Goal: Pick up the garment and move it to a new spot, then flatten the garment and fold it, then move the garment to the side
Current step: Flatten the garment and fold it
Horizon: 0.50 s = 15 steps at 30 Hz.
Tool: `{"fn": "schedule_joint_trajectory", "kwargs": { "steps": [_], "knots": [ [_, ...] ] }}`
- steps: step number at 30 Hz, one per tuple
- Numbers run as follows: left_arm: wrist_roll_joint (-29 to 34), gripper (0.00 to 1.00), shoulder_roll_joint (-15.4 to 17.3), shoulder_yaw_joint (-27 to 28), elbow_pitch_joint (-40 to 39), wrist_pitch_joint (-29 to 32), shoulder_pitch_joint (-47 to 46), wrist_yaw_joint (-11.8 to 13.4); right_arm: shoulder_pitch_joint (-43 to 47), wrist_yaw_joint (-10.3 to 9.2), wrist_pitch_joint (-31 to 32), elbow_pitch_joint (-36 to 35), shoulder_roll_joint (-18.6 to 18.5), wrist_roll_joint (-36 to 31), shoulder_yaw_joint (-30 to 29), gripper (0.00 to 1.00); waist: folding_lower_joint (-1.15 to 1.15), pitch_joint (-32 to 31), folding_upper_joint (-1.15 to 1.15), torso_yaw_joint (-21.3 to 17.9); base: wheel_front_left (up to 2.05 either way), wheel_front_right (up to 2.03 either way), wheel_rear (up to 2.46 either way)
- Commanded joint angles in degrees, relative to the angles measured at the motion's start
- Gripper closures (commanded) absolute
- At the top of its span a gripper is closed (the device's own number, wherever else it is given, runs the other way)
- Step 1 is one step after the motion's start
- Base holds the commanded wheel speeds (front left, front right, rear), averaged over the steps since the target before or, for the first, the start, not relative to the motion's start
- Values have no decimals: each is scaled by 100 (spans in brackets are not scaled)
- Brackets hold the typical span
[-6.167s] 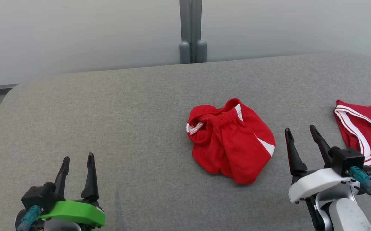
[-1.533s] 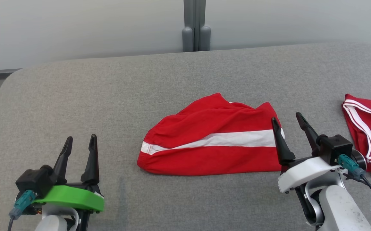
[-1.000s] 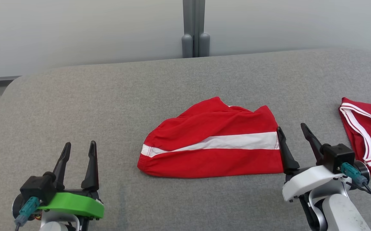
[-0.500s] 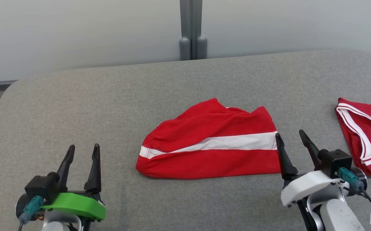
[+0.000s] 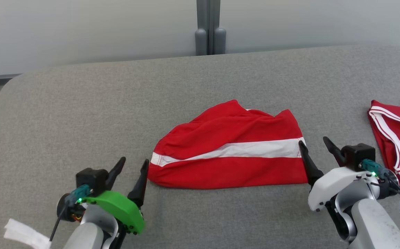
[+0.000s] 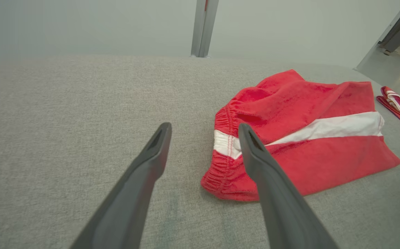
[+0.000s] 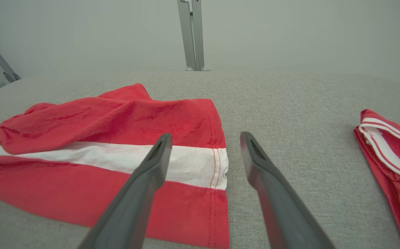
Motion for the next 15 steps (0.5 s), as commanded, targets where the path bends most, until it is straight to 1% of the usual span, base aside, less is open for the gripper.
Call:
{"fn": "schedule_joint_trajectory", "kwargs": {
  "steps": [1,6,11,15],
  "knots": [
    [-99,0,69,-167,109,163,-161,-10,-149,-11,118,106,-61,98,8,0,0,96,0,15,0,0,0],
    [-419,0,133,-674,445,574,-646,-11,-555,-11,628,542,-306,465,228,0,0,275,0,-10,0,0,0],
    [-623,0,199,-973,716,786,-987,-10,-873,-11,840,949,-485,854,456,0,0,402,0,-30,0,0,0],
    [-737,0,241,-1145,920,923,-1186,-10,-1089,-11,860,1262,-551,1140,678,0,0,467,0,-42,0,0,0]
  ]
}}
